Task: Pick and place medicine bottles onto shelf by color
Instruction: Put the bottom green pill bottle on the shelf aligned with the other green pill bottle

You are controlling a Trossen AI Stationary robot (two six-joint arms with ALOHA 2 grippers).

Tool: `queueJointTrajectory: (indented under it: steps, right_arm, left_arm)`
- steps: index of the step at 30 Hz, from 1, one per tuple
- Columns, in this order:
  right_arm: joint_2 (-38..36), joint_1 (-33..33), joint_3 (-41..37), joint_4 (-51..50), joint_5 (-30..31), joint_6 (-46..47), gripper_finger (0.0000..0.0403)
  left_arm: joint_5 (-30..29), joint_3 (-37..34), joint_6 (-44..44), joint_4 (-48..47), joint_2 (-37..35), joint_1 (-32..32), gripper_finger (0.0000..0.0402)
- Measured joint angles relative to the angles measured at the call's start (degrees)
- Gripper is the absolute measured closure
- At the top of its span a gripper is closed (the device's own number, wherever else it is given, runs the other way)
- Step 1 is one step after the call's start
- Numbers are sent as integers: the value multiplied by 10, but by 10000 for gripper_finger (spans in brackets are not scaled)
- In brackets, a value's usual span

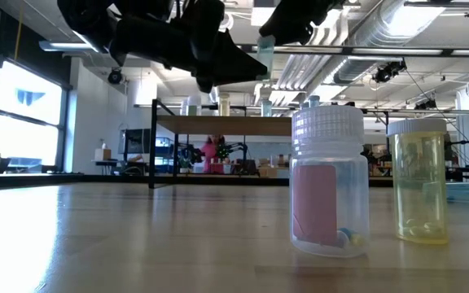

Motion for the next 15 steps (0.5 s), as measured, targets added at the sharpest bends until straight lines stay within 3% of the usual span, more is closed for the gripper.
queueJointTrajectory:
  steps: [7,15]
  right_arm:
    - [0,-5,0,-1,0,14,212]
    - [0,-5,0,-1,1,15,269]
  left_arm:
    - [0,0,-3,4,0,0,316]
    - [0,0,6,8,0,0,316]
